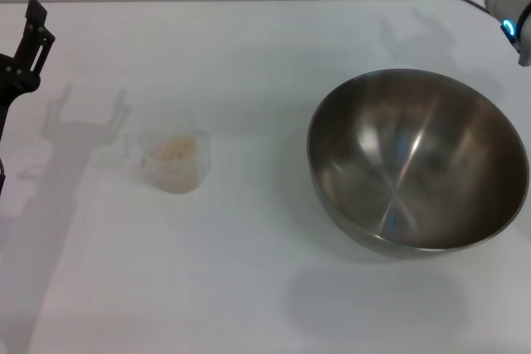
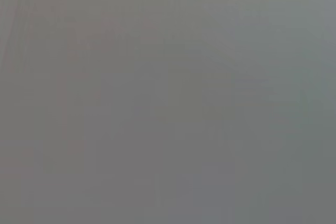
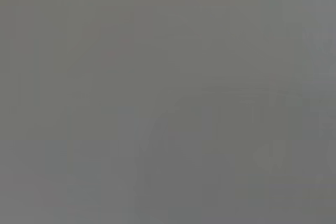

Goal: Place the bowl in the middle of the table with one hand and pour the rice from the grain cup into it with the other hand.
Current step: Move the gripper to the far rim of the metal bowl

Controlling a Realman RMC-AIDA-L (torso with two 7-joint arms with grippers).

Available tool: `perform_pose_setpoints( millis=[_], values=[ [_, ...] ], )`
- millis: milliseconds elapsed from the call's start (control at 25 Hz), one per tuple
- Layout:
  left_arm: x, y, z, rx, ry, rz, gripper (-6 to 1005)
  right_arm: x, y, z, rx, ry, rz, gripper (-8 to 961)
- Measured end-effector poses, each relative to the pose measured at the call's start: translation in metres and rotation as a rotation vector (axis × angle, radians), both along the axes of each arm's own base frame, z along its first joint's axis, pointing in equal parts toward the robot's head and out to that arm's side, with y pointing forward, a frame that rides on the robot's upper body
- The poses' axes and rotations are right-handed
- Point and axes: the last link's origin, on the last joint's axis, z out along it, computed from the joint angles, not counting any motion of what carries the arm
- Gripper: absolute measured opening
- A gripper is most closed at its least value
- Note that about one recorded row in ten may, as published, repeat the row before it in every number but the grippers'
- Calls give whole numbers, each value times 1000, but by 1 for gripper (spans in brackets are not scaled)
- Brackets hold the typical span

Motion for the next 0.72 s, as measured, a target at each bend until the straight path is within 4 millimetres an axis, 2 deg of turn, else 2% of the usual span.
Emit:
perform_pose_setpoints(
  millis=[200,360,520,720],
  values=[
    [-1,0,1,7,-3,6,841,-29,-12,19,-234,-48,-159,552],
    [-1,0,1,7,-3,8,840,-43,-23,37,-418,-102,-290,551],
    [-2,0,1,8,-3,8,840,-45,-26,54,-550,-174,-402,550],
    [-2,0,3,12,-4,12,839,-35,-19,68,-681,-245,-481,550]
  ],
)
